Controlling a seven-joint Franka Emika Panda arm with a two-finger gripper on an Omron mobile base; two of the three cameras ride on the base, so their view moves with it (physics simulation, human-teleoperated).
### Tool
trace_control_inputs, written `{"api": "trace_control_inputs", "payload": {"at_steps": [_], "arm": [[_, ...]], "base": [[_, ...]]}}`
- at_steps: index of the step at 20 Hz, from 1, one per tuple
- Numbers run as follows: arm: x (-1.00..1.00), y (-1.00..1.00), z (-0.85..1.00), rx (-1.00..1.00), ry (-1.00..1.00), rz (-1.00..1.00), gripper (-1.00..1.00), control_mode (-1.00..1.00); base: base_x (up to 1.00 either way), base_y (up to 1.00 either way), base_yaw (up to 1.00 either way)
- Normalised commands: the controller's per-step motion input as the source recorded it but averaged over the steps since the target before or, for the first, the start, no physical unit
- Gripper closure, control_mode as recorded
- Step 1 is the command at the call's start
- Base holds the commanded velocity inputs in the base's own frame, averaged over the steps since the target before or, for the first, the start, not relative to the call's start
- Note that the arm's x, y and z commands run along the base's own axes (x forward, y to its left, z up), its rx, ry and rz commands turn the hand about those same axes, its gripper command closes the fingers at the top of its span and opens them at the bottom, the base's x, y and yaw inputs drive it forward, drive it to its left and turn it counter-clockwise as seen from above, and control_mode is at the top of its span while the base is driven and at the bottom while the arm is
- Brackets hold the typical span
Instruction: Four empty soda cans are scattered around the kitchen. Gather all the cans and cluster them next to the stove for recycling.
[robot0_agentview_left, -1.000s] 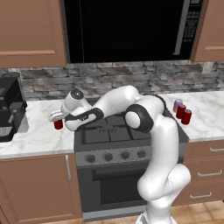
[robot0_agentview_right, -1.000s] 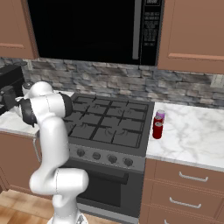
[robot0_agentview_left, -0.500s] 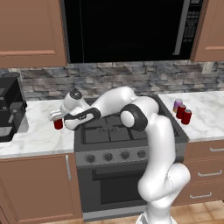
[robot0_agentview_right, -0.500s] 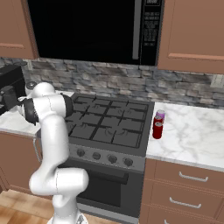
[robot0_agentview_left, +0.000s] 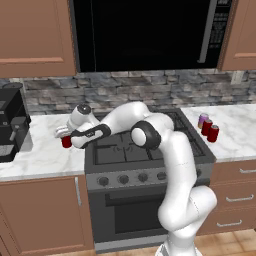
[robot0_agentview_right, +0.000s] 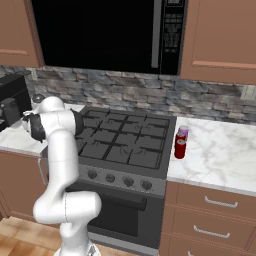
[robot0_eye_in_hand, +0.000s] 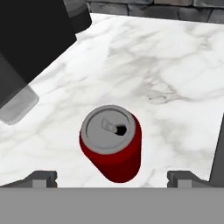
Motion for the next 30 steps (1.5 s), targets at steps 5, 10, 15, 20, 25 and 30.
{"api": "trace_control_inputs", "payload": {"at_steps": [5,10,15,20,25,30], "arm": [[0.24,0.13,-0.18,0.00,0.02,0.00,-1.00,-1.00],[0.25,0.14,-0.16,0.00,0.02,0.00,-1.00,-1.00],[0.21,0.07,-0.11,0.00,0.01,0.00,-1.00,-1.00],[0.24,0.06,-0.12,0.00,0.01,0.00,1.00,-1.00],[0.15,0.00,-0.12,0.00,0.00,0.00,1.00,-1.00],[-0.20,0.00,-0.04,0.00,0.00,0.00,1.00,-1.00]], "base": [[0.00,0.00,0.00],[0.00,0.00,0.00],[0.00,0.00,0.00],[0.00,0.00,0.00],[0.00,0.00,0.00],[0.00,0.00,0.00]]}}
